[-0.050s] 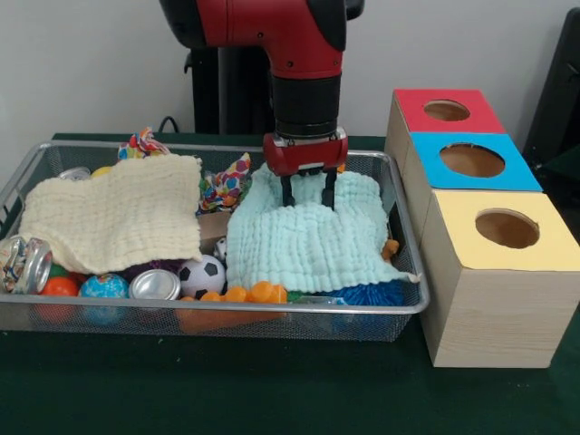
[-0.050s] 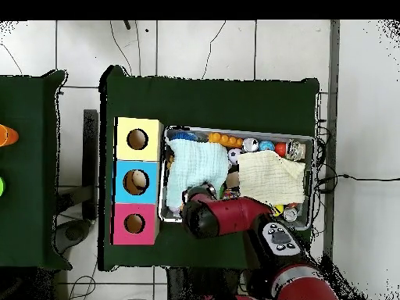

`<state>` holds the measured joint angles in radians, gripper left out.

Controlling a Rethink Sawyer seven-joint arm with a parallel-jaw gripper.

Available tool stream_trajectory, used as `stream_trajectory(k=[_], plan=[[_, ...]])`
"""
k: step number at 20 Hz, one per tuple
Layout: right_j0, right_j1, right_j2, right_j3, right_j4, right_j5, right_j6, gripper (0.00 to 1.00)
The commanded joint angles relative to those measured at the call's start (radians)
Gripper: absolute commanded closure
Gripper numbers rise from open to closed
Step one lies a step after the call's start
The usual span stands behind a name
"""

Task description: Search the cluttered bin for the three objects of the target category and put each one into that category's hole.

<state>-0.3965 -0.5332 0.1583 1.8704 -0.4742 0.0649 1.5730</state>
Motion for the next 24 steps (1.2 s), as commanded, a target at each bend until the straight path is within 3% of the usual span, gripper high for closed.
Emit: stream_trajectory(k=[1, 6, 9, 10, 13, 15, 24], plan=[[-0.057, -0.063, 0.144, -0.061, -0.004, 0.208, -0.053, 0.00], [-0.098, -0.194, 0.207, -0.020, 0.066, 0.374, -0.076, 0.00], [-0.106, -0.218, 0.226, -0.025, 0.070, 0.440, -0.088, 0.00], [-0.108, -0.217, 0.232, -0.026, 0.055, 0.431, -0.072, 1.00], [-0.099, -0.186, 0.210, -0.039, 0.039, 0.399, -0.038, 1.00], [-0.091, -0.172, 0.204, -0.056, 0.015, 0.442, -0.062, 1.00], [-0.099, -0.157, 0.215, -0.053, 0.011, 0.426, -0.043, 1.00]])
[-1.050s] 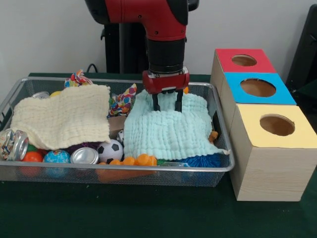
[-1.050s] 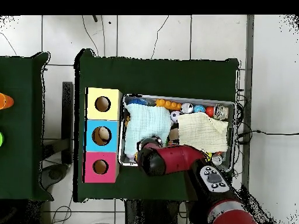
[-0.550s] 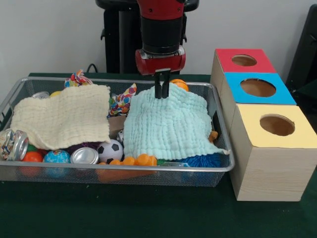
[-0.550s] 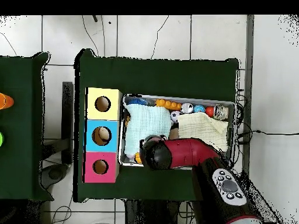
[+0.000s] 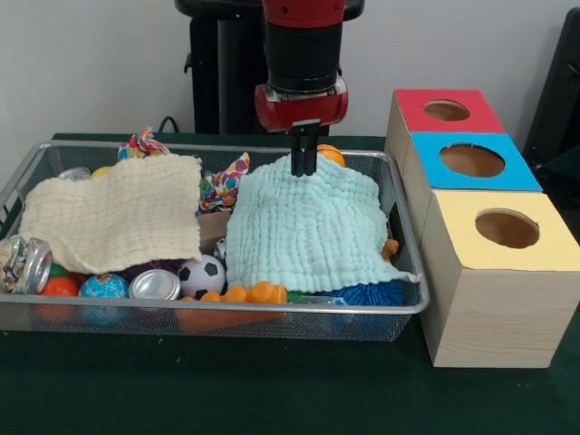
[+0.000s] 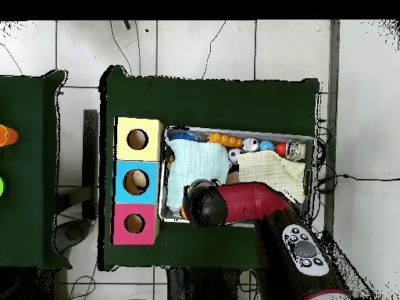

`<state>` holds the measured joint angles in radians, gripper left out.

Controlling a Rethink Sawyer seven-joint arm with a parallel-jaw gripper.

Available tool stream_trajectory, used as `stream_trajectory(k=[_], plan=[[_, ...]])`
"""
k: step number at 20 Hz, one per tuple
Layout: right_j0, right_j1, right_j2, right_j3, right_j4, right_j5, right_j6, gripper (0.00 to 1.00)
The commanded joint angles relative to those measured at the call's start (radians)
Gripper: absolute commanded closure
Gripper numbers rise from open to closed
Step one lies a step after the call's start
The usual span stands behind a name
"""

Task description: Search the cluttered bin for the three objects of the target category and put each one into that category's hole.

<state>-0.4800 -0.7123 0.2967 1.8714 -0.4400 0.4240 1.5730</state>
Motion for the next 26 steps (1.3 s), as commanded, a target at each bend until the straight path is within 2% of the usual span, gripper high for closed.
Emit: stream_trajectory(k=[1, 4, 5, 7, 8, 11, 16, 26], plan=[[-0.015, 0.024, 0.076, -0.054, -0.025, 0.063, -0.041, 1.00], [-0.015, 0.028, 0.071, -0.053, -0.021, 0.039, -0.019, 1.00], [-0.016, 0.029, 0.070, -0.051, -0.018, 0.032, -0.012, 0.00], [-0.011, 0.041, 0.072, -0.068, -0.025, 0.031, -0.019, 0.00], [0.003, 0.044, 0.051, -0.079, -0.040, 0.081, -0.038, 0.00], [0.011, 0.078, 0.029, -0.089, -0.080, 0.071, -0.054, 0.00], [0.034, 0.157, -0.006, -0.105, -0.117, 0.037, -0.023, 0.00], [0.079, 0.239, -0.061, -0.154, -0.174, 0.020, 0.012, 0.00]])
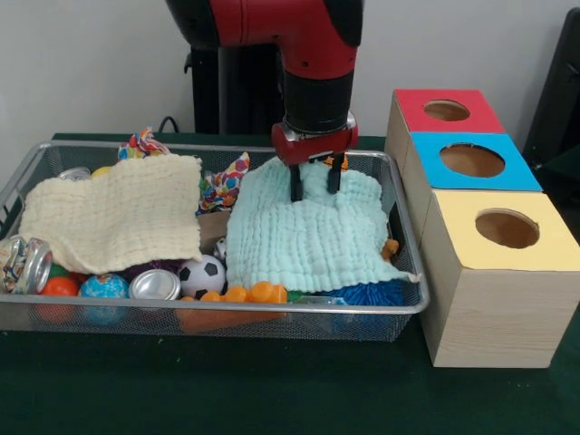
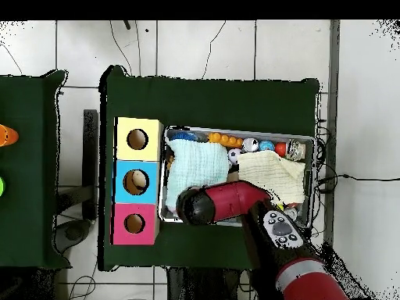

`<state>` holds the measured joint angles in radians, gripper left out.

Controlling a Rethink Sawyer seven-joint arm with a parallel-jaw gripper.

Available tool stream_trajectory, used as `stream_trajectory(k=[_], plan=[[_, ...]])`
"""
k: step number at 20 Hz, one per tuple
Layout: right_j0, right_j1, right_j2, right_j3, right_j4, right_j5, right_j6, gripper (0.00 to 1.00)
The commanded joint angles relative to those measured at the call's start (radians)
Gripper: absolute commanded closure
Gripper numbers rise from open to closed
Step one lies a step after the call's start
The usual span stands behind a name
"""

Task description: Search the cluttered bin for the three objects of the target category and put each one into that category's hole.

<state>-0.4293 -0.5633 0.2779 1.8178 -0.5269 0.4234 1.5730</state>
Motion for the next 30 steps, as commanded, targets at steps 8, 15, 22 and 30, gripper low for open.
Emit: stream_trajectory(k=[8, 15, 22, 30], plan=[[0.054, 0.114, -0.059, -0.130, -0.122, 0.020, 0.013, 1.00], [0.028, 0.046, -0.021, -0.105, -0.078, 0.105, -0.037, 1.00], [0.013, -0.036, -0.012, -0.070, -0.041, 0.166, -0.049, 1.00], [-0.025, -0.261, 0.051, -0.070, 0.046, 0.430, -0.195, 1.00]])
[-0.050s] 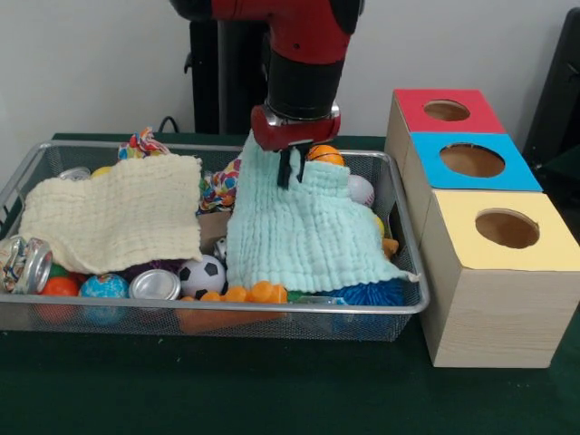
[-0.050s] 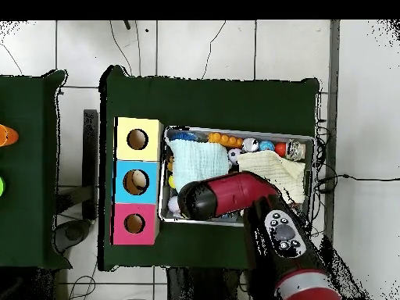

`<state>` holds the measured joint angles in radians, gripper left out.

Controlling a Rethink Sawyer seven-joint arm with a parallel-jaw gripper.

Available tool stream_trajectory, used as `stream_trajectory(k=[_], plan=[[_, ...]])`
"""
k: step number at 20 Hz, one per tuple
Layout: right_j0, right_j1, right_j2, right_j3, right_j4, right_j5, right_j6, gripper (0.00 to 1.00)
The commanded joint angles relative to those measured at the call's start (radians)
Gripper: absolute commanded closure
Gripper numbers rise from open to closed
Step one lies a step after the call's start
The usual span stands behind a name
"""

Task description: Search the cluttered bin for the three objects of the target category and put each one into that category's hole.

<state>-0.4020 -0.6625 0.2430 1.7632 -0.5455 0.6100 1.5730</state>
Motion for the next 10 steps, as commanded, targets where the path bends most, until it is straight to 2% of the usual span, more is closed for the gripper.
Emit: stream_trajectory(k=[1, 6, 10], plan=[[-0.062, -0.178, 0.101, -0.018, 0.077, 0.269, -0.209, 1.00], [-0.096, -0.207, 0.151, -0.051, 0.091, 0.371, -0.256, 1.00], [-0.112, -0.221, 0.175, -0.071, 0.057, 0.414, -0.285, 1.00]])
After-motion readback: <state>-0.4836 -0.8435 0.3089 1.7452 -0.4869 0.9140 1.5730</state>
